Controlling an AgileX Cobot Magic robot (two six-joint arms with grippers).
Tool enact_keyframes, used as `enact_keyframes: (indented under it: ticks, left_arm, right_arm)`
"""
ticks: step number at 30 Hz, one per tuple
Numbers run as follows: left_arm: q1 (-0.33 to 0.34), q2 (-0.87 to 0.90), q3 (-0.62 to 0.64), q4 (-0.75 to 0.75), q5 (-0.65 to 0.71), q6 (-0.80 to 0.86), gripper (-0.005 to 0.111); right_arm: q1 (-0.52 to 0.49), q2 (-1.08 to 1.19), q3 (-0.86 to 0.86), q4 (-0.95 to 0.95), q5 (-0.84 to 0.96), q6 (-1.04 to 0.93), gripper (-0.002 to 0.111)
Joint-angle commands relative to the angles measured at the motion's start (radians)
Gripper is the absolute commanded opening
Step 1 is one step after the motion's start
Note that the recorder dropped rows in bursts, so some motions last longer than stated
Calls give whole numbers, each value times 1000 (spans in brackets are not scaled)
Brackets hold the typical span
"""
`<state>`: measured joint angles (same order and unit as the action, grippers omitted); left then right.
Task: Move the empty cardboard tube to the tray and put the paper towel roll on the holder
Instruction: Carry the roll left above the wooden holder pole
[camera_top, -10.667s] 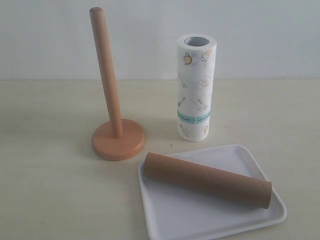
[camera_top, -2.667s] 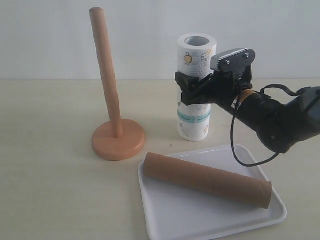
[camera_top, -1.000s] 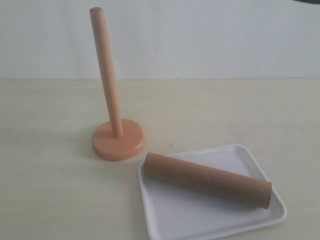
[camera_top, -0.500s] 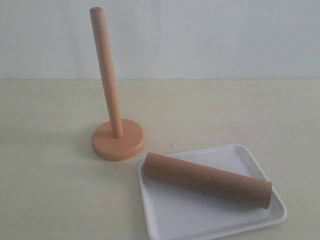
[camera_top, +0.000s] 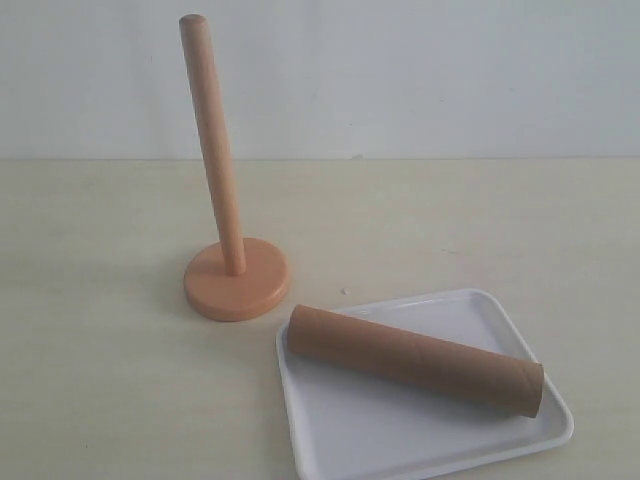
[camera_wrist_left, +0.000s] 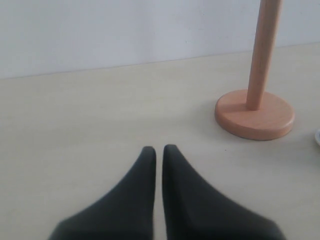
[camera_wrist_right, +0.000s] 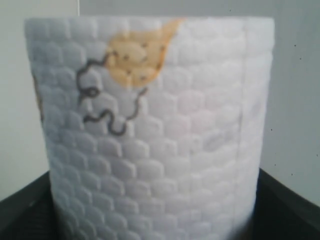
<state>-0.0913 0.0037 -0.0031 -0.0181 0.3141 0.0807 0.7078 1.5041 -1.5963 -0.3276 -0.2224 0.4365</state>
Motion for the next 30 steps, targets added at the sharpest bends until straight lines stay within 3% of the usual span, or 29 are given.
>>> enact_keyframes:
  ticks: [1, 7, 12, 30]
  left_arm:
    - [3, -4, 3, -8, 1, 3, 4]
    - [2, -4, 3, -8, 1, 3, 4]
    - [2, -4, 3, -8, 1, 3, 4]
    - [2, -4, 3, -8, 1, 3, 4]
  right_arm:
    - [2, 29, -12, 3, -49, 10, 0]
    - [34, 91, -12, 3, -121, -9, 0]
    - [43, 124, -36, 3, -45, -58, 0]
    - [43, 233, -93, 15, -88, -190, 0]
